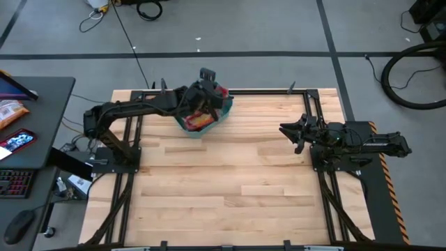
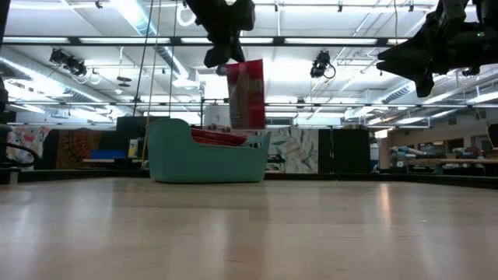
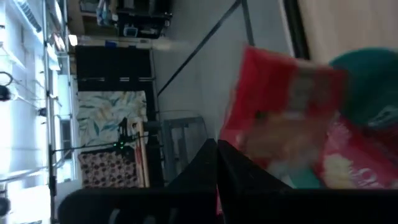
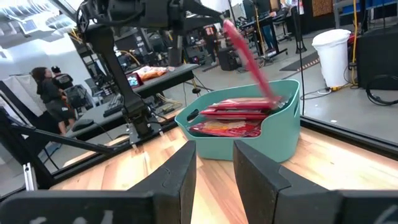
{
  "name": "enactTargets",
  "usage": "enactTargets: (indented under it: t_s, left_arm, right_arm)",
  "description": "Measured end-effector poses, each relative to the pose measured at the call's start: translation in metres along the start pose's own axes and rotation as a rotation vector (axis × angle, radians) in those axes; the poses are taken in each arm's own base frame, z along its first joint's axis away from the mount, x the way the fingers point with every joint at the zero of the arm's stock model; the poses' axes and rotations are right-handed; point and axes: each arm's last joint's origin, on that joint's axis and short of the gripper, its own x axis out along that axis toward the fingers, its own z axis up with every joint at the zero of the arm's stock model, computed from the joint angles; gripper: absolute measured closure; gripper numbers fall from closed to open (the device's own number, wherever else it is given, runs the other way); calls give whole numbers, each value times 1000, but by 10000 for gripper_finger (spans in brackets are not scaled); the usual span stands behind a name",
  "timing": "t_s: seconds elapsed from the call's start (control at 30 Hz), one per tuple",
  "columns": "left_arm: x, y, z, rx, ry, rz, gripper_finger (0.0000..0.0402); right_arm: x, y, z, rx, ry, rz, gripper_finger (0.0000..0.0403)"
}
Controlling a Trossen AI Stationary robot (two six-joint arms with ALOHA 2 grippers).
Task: Sort popcorn bags into baskets
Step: Put the red popcorn bag into the green bin
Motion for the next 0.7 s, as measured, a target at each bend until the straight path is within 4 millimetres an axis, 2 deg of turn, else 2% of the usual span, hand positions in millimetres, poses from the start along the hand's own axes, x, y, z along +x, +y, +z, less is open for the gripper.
enactTargets:
  t_s: [0.13, 0.23, 0.37, 0.7]
  left_arm:
    - [10, 4, -12, 17, 36, -7, 401]
    - [13, -5, -22, 55, 72, -122, 401]
    - [9, -21, -33, 83, 151, -276, 401]
    - [-9, -43, -44, 48, 296, -471, 401]
  right_arm:
    - [0, 0, 0, 0, 0, 0, 291]
    - [0, 0, 0, 0, -1, 0, 291]
    - [0, 0, 0, 1, -2, 0, 291]
    - [0, 0, 0, 1, -3, 0, 291]
